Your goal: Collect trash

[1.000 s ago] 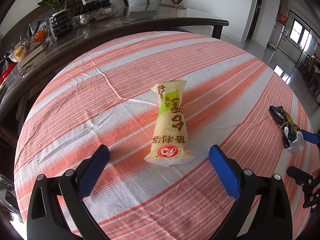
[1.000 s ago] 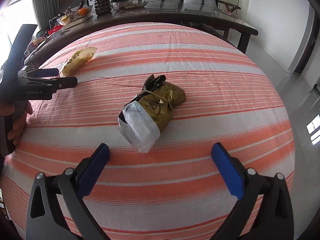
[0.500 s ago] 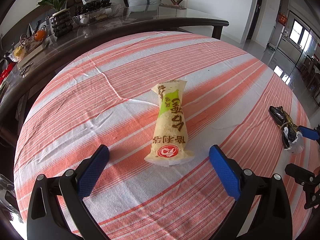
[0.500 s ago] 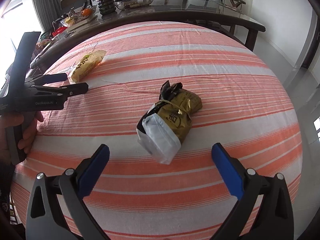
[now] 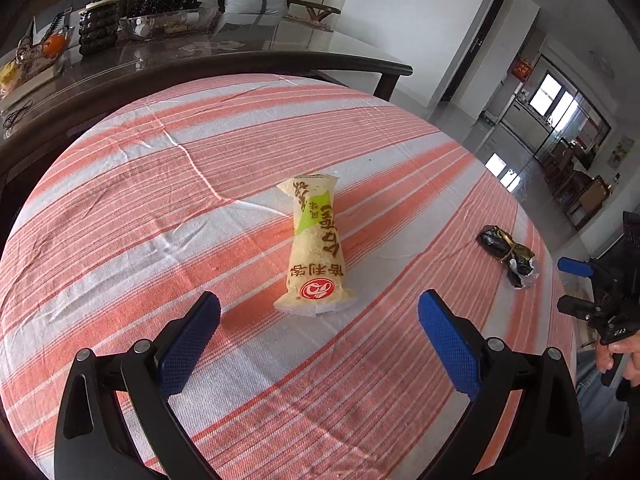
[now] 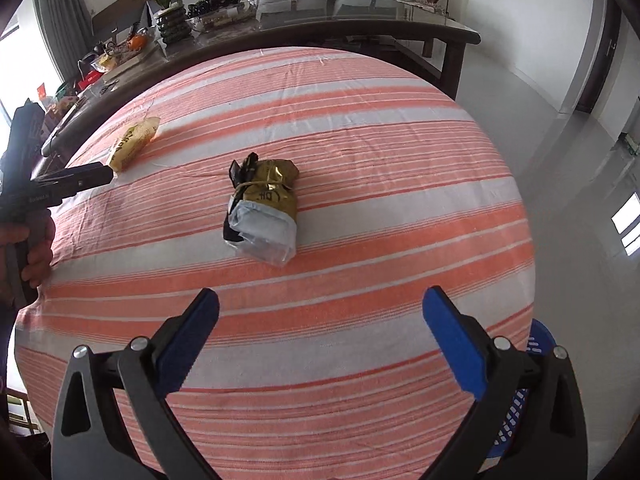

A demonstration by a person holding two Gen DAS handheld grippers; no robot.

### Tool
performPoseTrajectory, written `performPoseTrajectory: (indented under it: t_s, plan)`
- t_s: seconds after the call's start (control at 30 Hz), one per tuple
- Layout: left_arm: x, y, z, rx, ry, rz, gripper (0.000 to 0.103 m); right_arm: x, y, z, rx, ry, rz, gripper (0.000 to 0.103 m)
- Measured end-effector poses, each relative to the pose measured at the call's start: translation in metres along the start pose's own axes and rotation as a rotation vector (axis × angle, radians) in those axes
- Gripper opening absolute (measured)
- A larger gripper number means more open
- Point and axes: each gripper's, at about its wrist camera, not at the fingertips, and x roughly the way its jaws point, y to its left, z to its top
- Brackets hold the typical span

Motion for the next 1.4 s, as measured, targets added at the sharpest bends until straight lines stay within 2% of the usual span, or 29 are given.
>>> performPoseTrajectory:
  t_s: [0.07,0.13,0.17,0.23,0.3,0.33,0.37,0.4,0.43,0.47,0.67,0.77,0.87,0.97,1.07,1.2,1.3,1.4]
  plan:
    - [0.004,-0.016,0.008,0.084,0.013,0.068,0.098,0.002,0.006,0.017,-0.014,0.019,0.055,0.098]
    - [0.018,-0.027,0.018,0.118,0.064,0.107,0.098,0.013,0.018,0.036,-0.061,0.084,0.098,0.098]
    - [0.026,-0.029,0.023,0.116,0.093,0.115,0.095,0.021,0.024,0.044,-0.090,0.125,0.101,0.097]
    - [0.038,-0.032,0.031,0.120,0.137,0.148,0.080,0.033,0.031,0.055,-0.102,0.163,0.067,0.092]
    - [0.045,-0.034,0.039,0.130,0.146,0.172,0.076,0.047,0.032,0.066,-0.067,0.196,0.083,0.087]
    - [0.047,-0.035,0.042,0.129,0.148,0.176,0.067,0.054,0.031,0.070,-0.048,0.209,0.092,0.085]
    - [0.049,-0.036,0.044,0.128,0.153,0.181,0.059,0.061,0.031,0.073,-0.037,0.230,0.101,0.078]
    - [0.049,-0.038,0.045,0.136,0.149,0.201,0.044,0.068,0.031,0.073,-0.025,0.257,0.115,0.063]
    - [0.048,-0.039,0.046,0.140,0.150,0.199,0.019,0.071,0.028,0.073,-0.002,0.269,0.124,0.053]
    - [0.046,-0.040,0.046,0.129,0.154,0.172,0.019,0.070,0.025,0.072,0.028,0.262,0.129,0.042]
    - [0.010,-0.081,0.032,0.139,0.070,0.063,0.018,0.010,0.008,0.054,0.053,0.138,0.165,0.042]
    - [-0.001,-0.119,0.030,0.149,0.036,-0.004,0.018,-0.021,-0.014,0.037,0.068,0.098,0.164,0.042]
    - [-0.006,-0.169,0.029,0.181,0.017,-0.084,0.018,-0.053,-0.052,0.013,0.121,0.054,0.146,0.042]
    - [-0.006,-0.228,0.025,0.231,0.017,-0.173,0.018,-0.080,-0.103,-0.018,0.201,0.016,0.081,0.042]
    - [0.005,-0.290,0.018,0.277,0.044,-0.266,0.018,-0.097,-0.160,-0.059,0.301,0.014,0.000,0.042]
    - [0.031,-0.372,0.002,0.338,0.091,-0.344,0.018,-0.098,-0.227,-0.114,0.449,0.030,-0.071,0.042]
    - [0.064,-0.421,-0.008,0.351,0.148,-0.385,0.018,-0.089,-0.266,-0.143,0.548,0.023,-0.085,0.042]
    - [0.106,-0.458,-0.021,0.361,0.213,-0.383,0.018,-0.071,-0.292,-0.161,0.611,0.037,-0.098,0.042]
